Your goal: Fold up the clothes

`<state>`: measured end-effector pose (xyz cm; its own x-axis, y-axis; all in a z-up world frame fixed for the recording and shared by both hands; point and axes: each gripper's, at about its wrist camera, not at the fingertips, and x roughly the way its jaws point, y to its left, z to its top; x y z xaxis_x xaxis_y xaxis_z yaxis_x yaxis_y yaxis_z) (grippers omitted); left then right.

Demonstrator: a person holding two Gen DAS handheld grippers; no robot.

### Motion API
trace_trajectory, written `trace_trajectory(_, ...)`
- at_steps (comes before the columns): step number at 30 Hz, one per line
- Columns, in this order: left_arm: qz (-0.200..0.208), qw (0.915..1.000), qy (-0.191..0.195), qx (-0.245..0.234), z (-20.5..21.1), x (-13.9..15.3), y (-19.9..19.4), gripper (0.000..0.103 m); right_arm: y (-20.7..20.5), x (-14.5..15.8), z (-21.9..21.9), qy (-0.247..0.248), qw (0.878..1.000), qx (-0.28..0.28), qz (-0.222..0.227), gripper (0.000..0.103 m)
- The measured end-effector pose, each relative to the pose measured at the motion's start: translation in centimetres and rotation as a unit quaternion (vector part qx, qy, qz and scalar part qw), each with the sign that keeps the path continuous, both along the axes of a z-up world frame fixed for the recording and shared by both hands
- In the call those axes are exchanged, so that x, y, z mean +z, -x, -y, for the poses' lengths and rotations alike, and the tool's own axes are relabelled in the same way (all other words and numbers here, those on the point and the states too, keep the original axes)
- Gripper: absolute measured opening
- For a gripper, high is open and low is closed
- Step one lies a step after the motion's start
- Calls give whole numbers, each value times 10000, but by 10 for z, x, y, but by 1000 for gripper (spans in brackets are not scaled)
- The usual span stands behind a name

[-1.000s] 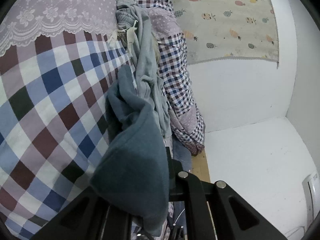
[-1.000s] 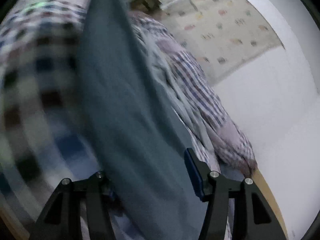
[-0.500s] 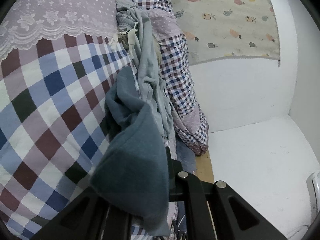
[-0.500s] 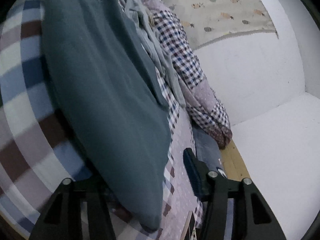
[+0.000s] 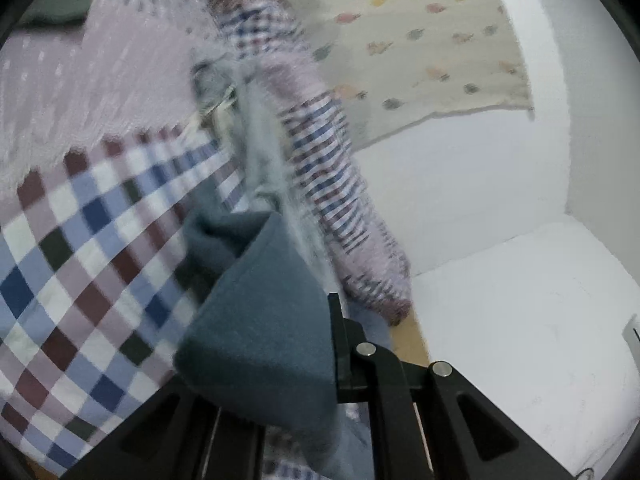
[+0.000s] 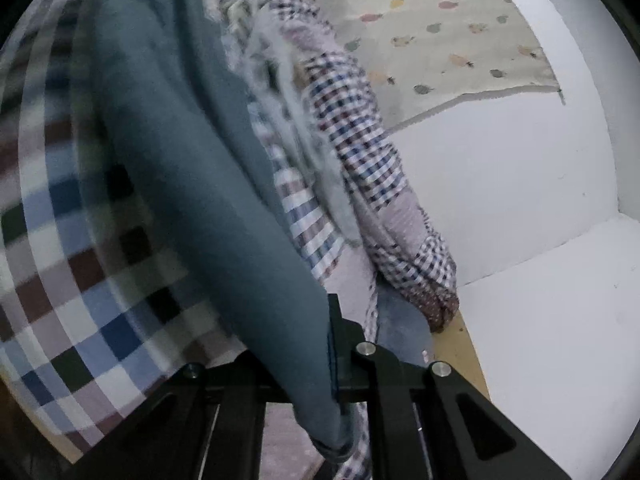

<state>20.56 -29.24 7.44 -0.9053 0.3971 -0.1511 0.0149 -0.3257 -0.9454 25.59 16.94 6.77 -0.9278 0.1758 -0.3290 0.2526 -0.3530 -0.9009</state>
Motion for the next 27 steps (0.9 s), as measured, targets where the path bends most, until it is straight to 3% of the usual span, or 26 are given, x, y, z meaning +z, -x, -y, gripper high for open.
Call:
trace_trajectory(5, -417, 9985, -321, 176, 1, 62, -29, 6, -19, 77, -2, 159, 9997, 98, -150, 7)
trace_trajectory(8, -489, 9982, -322, 149, 0, 106, -47, 6, -42, 130, -3, 287, 9995, 100, -110, 7)
trace_trajectory(11, -276, 9989, -368, 10, -1, 134, -55, 6, -58, 172, -4, 471, 9988, 36, 84, 7)
trace_trajectory(15, 249, 9989, -377, -161, 2, 146, -45, 6, -58, 215, -16, 1056, 9912, -23, 794, 7)
trace_trajectory(19, 943, 9951, -220, -181, 4, 121, 0, 6, -5, 202, -27, 1521, 9721, -114, 1779, 7)
trace_trajectory(22, 1578, 9874, -115, -106, 6, 83, 49, 6, 45, 152, -26, 1440, 9631, -292, 2254, 7)
trace_trajectory(27, 2425, 9701, -54, -23, 11, 25, 124, 6, 122, 84, -21, 1296, 9549, -566, 2613, 7)
